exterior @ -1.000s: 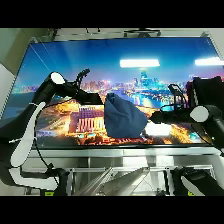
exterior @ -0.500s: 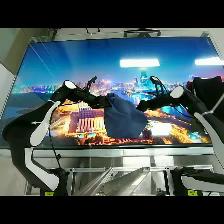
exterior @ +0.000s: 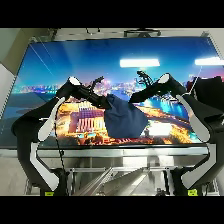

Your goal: Fold the shirts.

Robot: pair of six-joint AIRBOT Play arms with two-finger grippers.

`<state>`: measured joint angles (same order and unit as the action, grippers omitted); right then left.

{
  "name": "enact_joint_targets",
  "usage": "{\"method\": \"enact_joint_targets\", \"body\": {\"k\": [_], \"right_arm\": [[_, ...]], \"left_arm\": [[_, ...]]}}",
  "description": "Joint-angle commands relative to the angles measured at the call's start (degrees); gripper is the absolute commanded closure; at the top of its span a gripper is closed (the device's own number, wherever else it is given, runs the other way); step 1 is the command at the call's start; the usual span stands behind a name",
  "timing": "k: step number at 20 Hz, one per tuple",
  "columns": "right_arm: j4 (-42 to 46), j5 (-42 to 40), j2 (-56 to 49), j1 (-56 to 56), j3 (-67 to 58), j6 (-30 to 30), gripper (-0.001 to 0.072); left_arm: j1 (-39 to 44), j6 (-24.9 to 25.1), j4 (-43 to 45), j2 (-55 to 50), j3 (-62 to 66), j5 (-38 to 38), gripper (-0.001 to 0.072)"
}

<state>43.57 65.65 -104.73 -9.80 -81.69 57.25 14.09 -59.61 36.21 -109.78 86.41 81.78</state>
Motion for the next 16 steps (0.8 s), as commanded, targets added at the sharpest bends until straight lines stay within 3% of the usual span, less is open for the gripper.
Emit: {"method": "enact_joint_targets", "body": {"k": [1,3,6,11,16], "right_arm": [[-2.6,3.3,-1.8,0.0,-1.8,-2.6,0.0578],[-7.0,4.7,-1.8,0.0,-1.8,-4.9,0.0688],[-12.7,5.3,-1.3,0.1,-1.8,-6.5,0.0689],[-14.9,6.9,3.4,0.2,-2.3,-6.5,0.0690],[-15.8,6.6,21.0,2.1,-4.6,-6.5,0.0690]], "left_arm": [[0.0,0.0,0.1,-0.2,0.3,2.8,0.0623],[0.0,0.0,0.1,-0.2,0.3,2.8,0.0638],[0.0,0.0,-0.4,-0.2,0.4,3.8,0.0638],[-0.1,0.0,-0.3,4.0,1.5,5.1,0.0639],[-0.1,-4.9,-0.4,15.0,18.9,8.0,0.0639]]}}
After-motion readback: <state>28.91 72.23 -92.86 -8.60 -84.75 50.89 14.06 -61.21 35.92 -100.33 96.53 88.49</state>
